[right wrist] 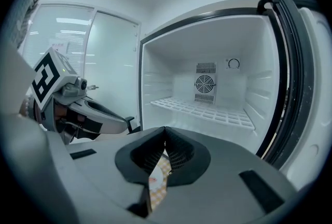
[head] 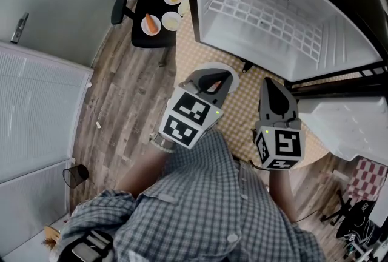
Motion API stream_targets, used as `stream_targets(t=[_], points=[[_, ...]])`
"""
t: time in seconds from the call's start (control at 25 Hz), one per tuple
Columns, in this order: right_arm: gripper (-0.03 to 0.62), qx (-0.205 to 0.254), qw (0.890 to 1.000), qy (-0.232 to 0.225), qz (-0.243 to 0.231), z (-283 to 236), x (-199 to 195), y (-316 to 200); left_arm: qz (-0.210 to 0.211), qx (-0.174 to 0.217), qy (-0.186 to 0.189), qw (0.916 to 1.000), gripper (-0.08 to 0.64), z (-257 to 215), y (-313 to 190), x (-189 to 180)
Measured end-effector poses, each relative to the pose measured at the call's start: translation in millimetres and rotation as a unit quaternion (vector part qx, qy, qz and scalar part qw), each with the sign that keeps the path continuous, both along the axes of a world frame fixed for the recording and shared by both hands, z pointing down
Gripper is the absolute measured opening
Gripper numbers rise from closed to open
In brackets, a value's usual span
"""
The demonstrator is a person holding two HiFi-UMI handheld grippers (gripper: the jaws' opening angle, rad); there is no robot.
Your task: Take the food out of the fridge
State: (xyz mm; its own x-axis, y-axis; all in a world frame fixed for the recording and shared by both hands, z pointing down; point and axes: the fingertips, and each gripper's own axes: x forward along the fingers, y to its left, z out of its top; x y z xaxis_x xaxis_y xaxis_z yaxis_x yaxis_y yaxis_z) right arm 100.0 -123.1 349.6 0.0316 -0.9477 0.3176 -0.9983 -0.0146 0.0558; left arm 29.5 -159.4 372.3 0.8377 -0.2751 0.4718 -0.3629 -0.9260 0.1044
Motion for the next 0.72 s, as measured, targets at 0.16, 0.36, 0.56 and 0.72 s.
stream_targets(t=[0.16, 0.36, 0.56, 0.72], points=[[0.009, 0.0, 1.0, -0.008, 0.001, 0.5, 2.0, 0.4, -0.003, -0.003, 0.001, 1.0, 0.006, 0.0, -1.6, -0.7], [0.009, 0.003, 1.0, -0.02, 0.005, -1.0, 4.4, 0.9, -0.004, -0.003, 0.002, 1.0, 0.006, -1.5, -2.7, -0.2], [0.009, 0.002, 1.0, -0.017, 0.006, -0.7, 5.8, 1.4, -0.004, -0.009, 0.006, 0.9999, 0.006, -0.6, -3.2, 0.4], [0.009, 0.001, 1.0, -0.01, 0.006, 0.7, 6.0, 1.5, -0.006, -0.01, 0.008, 0.9999, 0.006, -1.0, -4.7, -0.3]])
